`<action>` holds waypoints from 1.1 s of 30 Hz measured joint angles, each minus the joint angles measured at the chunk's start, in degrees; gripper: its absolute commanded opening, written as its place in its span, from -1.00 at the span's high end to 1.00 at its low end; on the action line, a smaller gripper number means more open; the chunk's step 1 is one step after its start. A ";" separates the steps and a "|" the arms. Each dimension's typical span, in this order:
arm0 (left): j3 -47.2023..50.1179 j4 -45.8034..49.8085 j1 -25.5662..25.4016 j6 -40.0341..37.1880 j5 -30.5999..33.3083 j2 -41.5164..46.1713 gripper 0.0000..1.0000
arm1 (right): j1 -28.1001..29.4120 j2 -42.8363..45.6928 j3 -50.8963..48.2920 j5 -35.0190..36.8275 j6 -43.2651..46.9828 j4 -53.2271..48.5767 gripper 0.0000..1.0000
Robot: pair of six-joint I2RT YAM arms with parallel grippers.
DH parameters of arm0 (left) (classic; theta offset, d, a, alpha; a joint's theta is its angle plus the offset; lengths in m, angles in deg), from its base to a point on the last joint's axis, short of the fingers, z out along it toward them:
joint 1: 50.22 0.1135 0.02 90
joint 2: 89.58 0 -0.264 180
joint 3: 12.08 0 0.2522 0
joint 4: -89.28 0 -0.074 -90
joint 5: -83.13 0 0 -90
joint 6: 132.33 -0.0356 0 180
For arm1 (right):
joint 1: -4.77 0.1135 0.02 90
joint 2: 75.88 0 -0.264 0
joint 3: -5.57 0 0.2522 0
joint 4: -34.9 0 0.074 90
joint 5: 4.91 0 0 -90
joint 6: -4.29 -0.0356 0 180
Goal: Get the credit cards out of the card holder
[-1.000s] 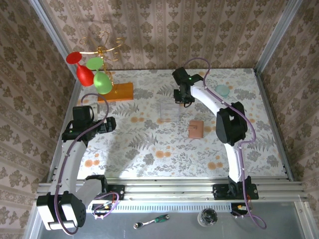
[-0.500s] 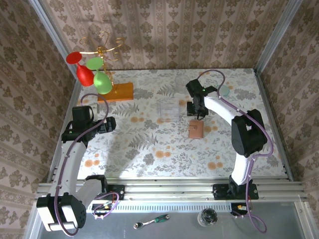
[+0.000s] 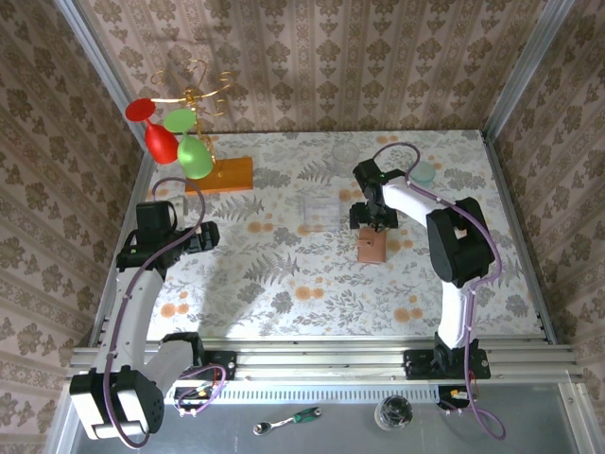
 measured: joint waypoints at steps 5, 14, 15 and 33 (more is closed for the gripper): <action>0.00 -0.02 0.33 -0.02 -0.13 0.00 -1.00 | 0.00 -1.33 -0.02 -0.07 0.52 0.00 -0.66; 0.00 -0.02 0.66 0.00 -0.59 0.00 -1.00 | -2.34 -0.09 -3.21 1.05 0.20 0.61 -0.67; 0.00 -0.02 0.68 -0.02 -0.61 0.00 -1.00 | -2.80 0.35 -3.87 1.25 0.17 0.57 -0.67; 0.00 -0.04 0.74 -0.02 -1.51 0.00 -1.00 | -5.18 12.79 -17.66 2.21 -3.15 -0.31 -0.62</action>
